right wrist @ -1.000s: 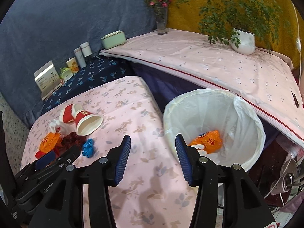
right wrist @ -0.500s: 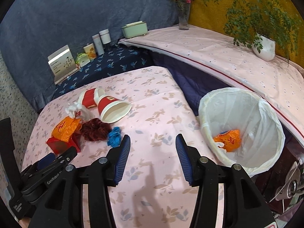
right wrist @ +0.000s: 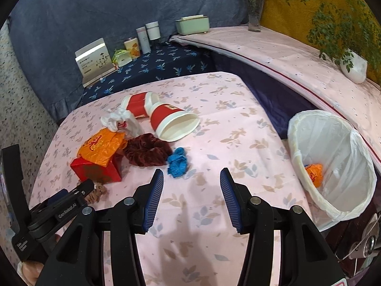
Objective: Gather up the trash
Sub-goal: 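Move both grippers back over the remaining trash on the table, then lower the left gripper onto the orange bag lying on the red box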
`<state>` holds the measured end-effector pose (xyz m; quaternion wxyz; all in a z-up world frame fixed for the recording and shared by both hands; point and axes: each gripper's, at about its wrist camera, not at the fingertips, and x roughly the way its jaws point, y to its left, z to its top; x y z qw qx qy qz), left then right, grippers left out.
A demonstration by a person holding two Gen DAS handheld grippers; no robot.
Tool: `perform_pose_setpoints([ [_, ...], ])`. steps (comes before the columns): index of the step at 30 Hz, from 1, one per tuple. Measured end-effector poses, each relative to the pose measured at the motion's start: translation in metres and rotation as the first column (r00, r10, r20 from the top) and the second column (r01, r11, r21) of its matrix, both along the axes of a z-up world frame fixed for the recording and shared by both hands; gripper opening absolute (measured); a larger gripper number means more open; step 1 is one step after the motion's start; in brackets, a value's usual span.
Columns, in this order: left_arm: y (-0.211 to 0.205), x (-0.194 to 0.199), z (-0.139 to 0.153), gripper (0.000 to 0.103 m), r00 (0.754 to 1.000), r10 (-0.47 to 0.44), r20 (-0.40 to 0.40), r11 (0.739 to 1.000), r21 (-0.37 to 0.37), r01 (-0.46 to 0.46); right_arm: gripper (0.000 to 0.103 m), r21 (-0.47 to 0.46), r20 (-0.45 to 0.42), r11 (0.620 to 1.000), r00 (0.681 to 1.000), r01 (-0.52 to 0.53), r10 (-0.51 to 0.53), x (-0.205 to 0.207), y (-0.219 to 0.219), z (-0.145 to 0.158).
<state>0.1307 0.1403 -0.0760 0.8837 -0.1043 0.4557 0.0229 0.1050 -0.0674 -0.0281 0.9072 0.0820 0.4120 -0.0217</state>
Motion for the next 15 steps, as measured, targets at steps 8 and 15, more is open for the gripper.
perform_pose_setpoints([
  [8,0.023,0.006,-0.008,0.075,0.999,0.024,-0.025,0.999,-0.027,-0.025,0.049,0.003,-0.011,0.997,0.997,-0.08,0.08,0.02,0.039,-0.003],
  [15,0.039,0.005,-0.002,0.075,0.999,0.03,-0.015,0.998,-0.048,-0.031,0.049,0.049,-0.032,0.99,0.991,-0.129,0.131,0.04,0.067,-0.009],
])
